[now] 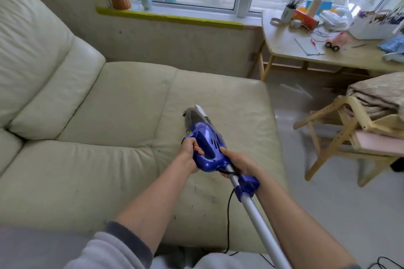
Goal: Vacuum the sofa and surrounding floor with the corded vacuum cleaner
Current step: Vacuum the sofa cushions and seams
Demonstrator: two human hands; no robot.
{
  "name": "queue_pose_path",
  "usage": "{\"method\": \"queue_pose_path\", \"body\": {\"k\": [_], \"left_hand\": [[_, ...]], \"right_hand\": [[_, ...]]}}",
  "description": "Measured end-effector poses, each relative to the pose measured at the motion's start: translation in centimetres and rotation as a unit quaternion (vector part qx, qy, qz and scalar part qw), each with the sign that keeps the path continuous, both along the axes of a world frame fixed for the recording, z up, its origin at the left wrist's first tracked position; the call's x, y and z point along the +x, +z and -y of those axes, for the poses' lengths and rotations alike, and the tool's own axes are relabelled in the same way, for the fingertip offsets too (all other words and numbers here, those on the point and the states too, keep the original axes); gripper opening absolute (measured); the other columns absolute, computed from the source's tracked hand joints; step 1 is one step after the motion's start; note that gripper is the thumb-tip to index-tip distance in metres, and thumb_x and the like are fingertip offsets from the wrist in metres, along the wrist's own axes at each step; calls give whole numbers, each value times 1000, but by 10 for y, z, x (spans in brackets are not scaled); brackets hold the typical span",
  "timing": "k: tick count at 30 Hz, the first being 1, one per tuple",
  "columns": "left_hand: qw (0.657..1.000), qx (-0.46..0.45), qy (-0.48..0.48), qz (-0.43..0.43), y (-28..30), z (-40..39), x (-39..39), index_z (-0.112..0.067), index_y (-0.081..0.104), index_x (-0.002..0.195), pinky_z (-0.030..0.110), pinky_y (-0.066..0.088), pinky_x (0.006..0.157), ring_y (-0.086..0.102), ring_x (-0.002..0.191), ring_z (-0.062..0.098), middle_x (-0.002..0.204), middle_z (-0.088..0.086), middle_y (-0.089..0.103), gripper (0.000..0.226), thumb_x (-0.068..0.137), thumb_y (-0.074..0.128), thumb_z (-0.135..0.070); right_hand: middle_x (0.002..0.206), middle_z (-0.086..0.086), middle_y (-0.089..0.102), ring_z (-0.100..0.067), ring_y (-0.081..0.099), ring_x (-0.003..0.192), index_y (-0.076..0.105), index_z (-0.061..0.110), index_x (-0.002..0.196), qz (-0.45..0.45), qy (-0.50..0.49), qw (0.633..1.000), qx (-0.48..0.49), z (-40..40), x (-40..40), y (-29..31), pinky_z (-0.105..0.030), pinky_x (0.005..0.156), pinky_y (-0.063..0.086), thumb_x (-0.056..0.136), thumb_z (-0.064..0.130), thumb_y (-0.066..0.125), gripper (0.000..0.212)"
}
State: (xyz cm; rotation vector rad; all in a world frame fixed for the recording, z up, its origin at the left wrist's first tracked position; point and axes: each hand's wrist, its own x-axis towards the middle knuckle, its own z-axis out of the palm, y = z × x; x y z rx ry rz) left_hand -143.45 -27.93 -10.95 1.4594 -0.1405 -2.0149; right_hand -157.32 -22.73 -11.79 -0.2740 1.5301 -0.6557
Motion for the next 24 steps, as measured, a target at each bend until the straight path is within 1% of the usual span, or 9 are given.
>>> {"method": "queue_pose_path", "body": {"k": [2, 3, 7, 10, 16, 20, 24], "left_hand": [[1000, -2, 10, 0, 0, -1, 9, -13, 37, 62, 11, 26, 31, 27, 25, 6, 36, -5, 30, 24, 82, 32, -1], [1000, -3, 13, 0, 1, -2, 12, -13, 37, 62, 11, 27, 31, 27, 25, 5, 36, -5, 31, 24, 82, 32, -1], [1000, 1, 23, 3, 0, -4, 20, -14, 37, 61, 11, 27, 31, 28, 26, 6, 37, -5, 31, 24, 81, 33, -2], [1000, -4, 16, 1, 2, -5, 15, -13, 38, 61, 11, 27, 31, 28, 26, 6, 37, -5, 31, 24, 82, 33, -2], [999, 0, -37, 2, 3, -16, -19, -13, 37, 60, 11, 27, 31, 27, 26, 6, 37, -5, 31, 23, 80, 33, -2], [995, 2, -96, 9, 3, -26, -49, -15, 35, 58, 12, 28, 34, 28, 27, 7, 36, -6, 31, 24, 79, 34, -3], [990, 6, -140, 2, 4, -39, -77, -15, 35, 58, 12, 29, 33, 28, 28, 7, 36, -5, 32, 24, 79, 35, -3]], "right_hand": [[64, -13, 61, -20, 60, 39, 54, 0, 100, -3, 18, 1000, -4, 3, 7, 0, -24, 36, 48, 96, 30, 59, 31], [64, -13, 61, -20, 60, 40, 54, 0, 101, -4, 25, 1000, -4, 3, 9, 0, -24, 36, 48, 95, 30, 59, 32], [54, -10, 63, -19, 60, 39, 54, 1, 97, -4, 36, 999, -6, 3, 16, 0, -24, 37, 48, 96, 31, 59, 31], [53, -11, 62, -20, 60, 40, 54, -1, 97, -13, 32, 999, -10, 0, 11, 0, -24, 38, 49, 95, 33, 59, 34], [59, -13, 61, -20, 59, 40, 55, 0, 95, -22, -12, 1000, -5, -22, -18, 1, -24, 38, 49, 96, 33, 58, 33], [65, -14, 60, -20, 59, 40, 55, -1, 102, -29, -52, 998, -5, -46, -44, 2, -24, 38, 48, 96, 33, 57, 34], [63, -12, 59, -18, 58, 39, 54, 0, 103, -30, -82, 996, 4, -68, -65, 5, -22, 37, 47, 98, 34, 53, 34]]}}
